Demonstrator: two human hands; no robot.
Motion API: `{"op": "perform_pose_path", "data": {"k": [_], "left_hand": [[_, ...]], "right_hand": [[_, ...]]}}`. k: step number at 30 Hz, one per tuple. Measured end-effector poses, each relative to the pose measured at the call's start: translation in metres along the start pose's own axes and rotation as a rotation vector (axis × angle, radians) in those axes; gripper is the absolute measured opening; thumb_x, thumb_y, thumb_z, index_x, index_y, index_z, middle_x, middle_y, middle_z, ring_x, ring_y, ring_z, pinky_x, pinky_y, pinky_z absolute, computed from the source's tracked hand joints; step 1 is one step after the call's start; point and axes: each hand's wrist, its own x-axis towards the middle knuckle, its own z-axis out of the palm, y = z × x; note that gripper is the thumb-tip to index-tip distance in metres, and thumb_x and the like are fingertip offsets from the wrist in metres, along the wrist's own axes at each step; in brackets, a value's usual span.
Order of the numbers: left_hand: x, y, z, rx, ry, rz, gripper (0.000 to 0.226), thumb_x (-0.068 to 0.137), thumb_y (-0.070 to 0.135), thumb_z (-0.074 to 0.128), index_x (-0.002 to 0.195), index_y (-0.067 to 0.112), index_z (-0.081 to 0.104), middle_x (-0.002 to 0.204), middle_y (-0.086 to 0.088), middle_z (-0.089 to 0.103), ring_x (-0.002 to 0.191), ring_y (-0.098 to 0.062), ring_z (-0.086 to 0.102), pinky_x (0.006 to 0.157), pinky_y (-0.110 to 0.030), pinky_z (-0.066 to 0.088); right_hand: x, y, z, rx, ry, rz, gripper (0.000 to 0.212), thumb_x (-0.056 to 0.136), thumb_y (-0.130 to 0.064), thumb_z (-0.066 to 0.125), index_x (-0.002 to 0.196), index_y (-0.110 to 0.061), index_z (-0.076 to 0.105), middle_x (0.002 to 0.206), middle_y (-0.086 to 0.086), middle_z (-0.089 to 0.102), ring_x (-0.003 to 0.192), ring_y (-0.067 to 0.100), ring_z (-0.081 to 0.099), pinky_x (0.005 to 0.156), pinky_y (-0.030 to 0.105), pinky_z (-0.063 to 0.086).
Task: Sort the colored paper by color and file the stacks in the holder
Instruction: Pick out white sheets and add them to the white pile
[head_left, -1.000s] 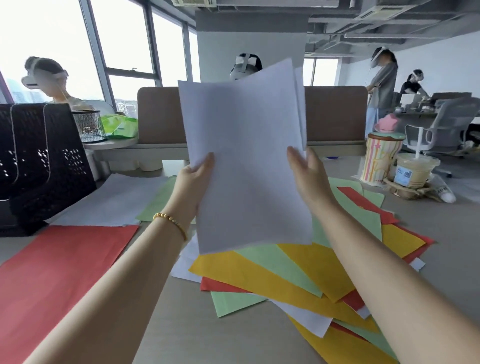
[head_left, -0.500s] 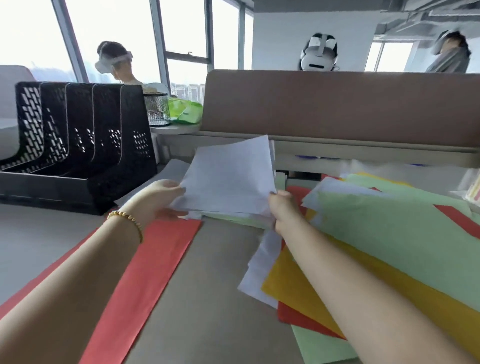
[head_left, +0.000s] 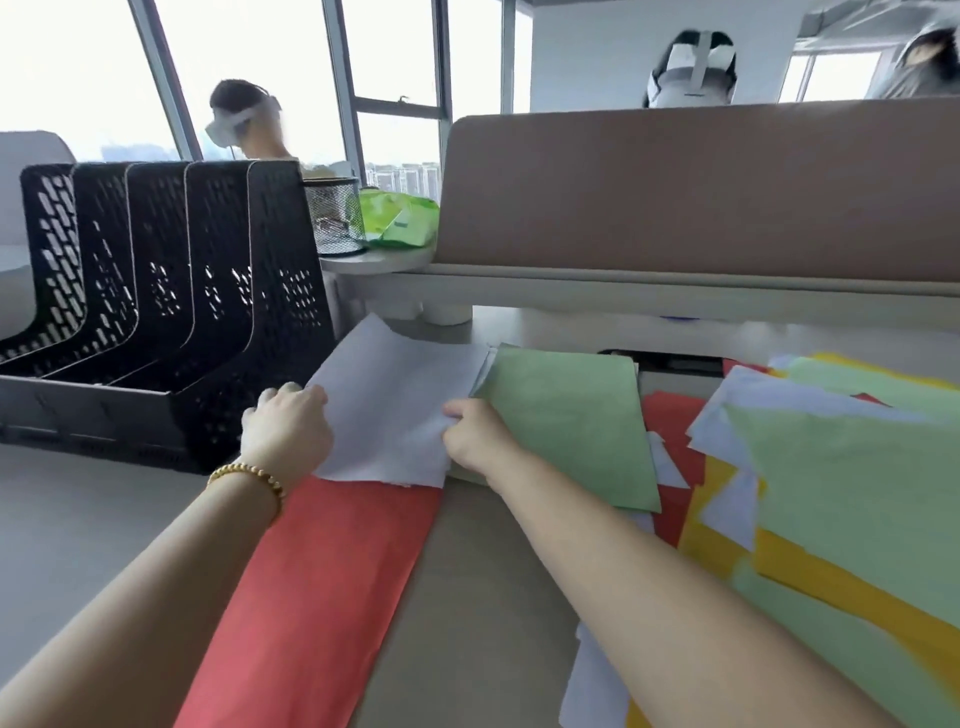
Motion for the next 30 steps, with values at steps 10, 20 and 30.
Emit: {"op": "perform_pose_path", "data": {"k": [10, 20, 30], "left_hand": [[0.0, 0.007, 0.009, 0.308, -0.061, -0.005, 0.025, 0.088, 0.016, 0.047, 0.111, 0.014, 0.055, 0.153, -0.02, 0.007, 0.142, -0.033, 0.002, 0.112, -0.059, 0.003], [-0.046, 0.098, -0.001, 0.012, -0.122, 0.25, 0.042, 0.095, 0.034, 0.043, 0.134, 0.019, 0.044, 0.155, -0.014, 0.016, 0.144, -0.029, 0.008, 0.116, -0.052, 0.008], [-0.148, 0.226, 0.009, -0.272, -0.26, 0.5, 0.047, 0.095, 0.031, 0.045, 0.141, 0.023, 0.037, 0.154, -0.011, 0.022, 0.142, -0.028, 0.019, 0.116, -0.042, 0.018]], "right_hand": [[-0.004, 0.01, 0.005, -0.626, -0.094, -0.135, 0.033, 0.096, -0.033, 0.04, 0.115, -0.013, 0.057, 0.135, 0.013, 0.043, 0.128, 0.035, 0.033, 0.106, 0.04, 0.027], [-0.059, 0.035, -0.062, -0.591, 0.104, -0.112, 0.051, 0.097, -0.025, 0.04, 0.145, -0.014, 0.026, 0.151, 0.004, 0.03, 0.141, 0.027, 0.019, 0.117, 0.043, 0.014], [-0.178, 0.123, -0.168, -0.597, 0.35, 0.11, 0.06, 0.096, -0.02, 0.041, 0.149, -0.013, 0.013, 0.146, 0.01, 0.035, 0.136, 0.027, 0.028, 0.114, 0.039, 0.021]]}}
